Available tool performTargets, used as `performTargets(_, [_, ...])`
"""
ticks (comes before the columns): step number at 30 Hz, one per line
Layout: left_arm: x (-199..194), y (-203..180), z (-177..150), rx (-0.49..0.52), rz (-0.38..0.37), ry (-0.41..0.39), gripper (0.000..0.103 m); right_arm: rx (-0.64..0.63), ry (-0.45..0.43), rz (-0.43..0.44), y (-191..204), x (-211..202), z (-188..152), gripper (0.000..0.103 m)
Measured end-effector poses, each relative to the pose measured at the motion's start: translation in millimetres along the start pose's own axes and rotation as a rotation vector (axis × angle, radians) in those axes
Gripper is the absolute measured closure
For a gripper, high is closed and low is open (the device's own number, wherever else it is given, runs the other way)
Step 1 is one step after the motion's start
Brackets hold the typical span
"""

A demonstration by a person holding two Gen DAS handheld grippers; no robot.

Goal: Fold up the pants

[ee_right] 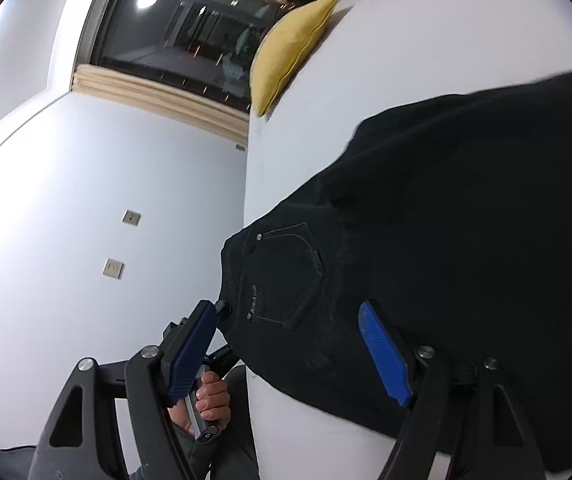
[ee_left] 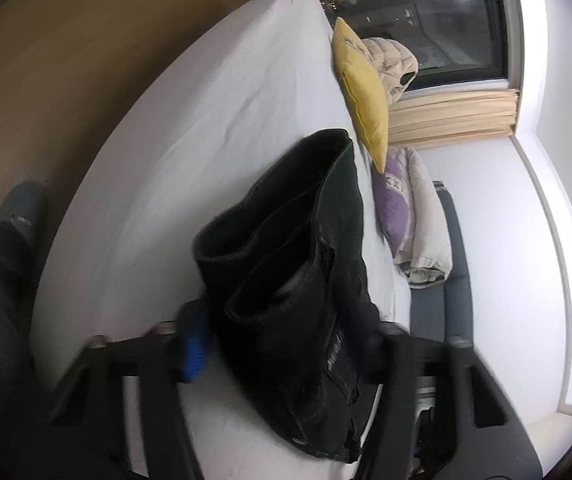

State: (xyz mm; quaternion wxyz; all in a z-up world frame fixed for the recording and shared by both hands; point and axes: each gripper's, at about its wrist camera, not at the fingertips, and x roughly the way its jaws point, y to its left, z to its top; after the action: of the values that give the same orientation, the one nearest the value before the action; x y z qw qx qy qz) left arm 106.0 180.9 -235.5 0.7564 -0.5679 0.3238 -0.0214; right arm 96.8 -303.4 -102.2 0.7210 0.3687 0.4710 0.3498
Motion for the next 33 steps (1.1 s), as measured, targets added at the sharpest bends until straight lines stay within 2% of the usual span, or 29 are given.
performTargets(3, [2,2,7,-0.019,-0.011,-0.002,0.074,-0.013,0.04,0.012,4,20,15,0.026])
performTargets(6, [5,-5,9,0.011,0.002,-0.017,0.084,-0.023,0.076,0.011,4,42,31,0.026])
performTargets(9, [4,-14,10,0.04,0.013,-0.029,0.088,-0.013,0.093,0.012,1,61,46,0.026])
performTargets(14, [1,-25,12,0.067,0.034,-0.042,0.09,0.003,0.16,-0.019,-9,92,58,0.029])
performTargets(16, [-6,-30,9,0.09,0.046,-0.045,0.09,0.003,0.203,-0.093,-16,104,57,0.039])
performTargets(17, [-14,-32,5,0.1,0.05,-0.045,0.09,0.015,0.201,-0.1,-21,105,57,0.047])
performTargets(19, [-15,-40,5,0.131,0.059,-0.05,0.09,0.061,0.189,-0.075,-28,104,59,0.048])
performTargets(26, [-26,-72,-3,0.247,0.075,-0.062,0.09,0.032,0.19,-0.086,-26,107,55,0.047])
performTargets(28, [-28,-82,-5,0.272,0.072,-0.063,0.09,0.029,0.191,-0.088,-23,109,55,0.044])
performTargets(29, [-29,-89,-7,0.289,0.072,-0.063,0.09,0.032,0.19,-0.085,-22,109,55,0.039])
performTargets(31, [-30,-103,-11,0.333,0.076,-0.063,0.09,0.045,0.187,-0.069,-17,108,57,0.027])
performTargets(33, [-28,-122,-18,0.399,0.073,-0.058,0.09,0.058,0.178,-0.056,-11,105,59,0.01])
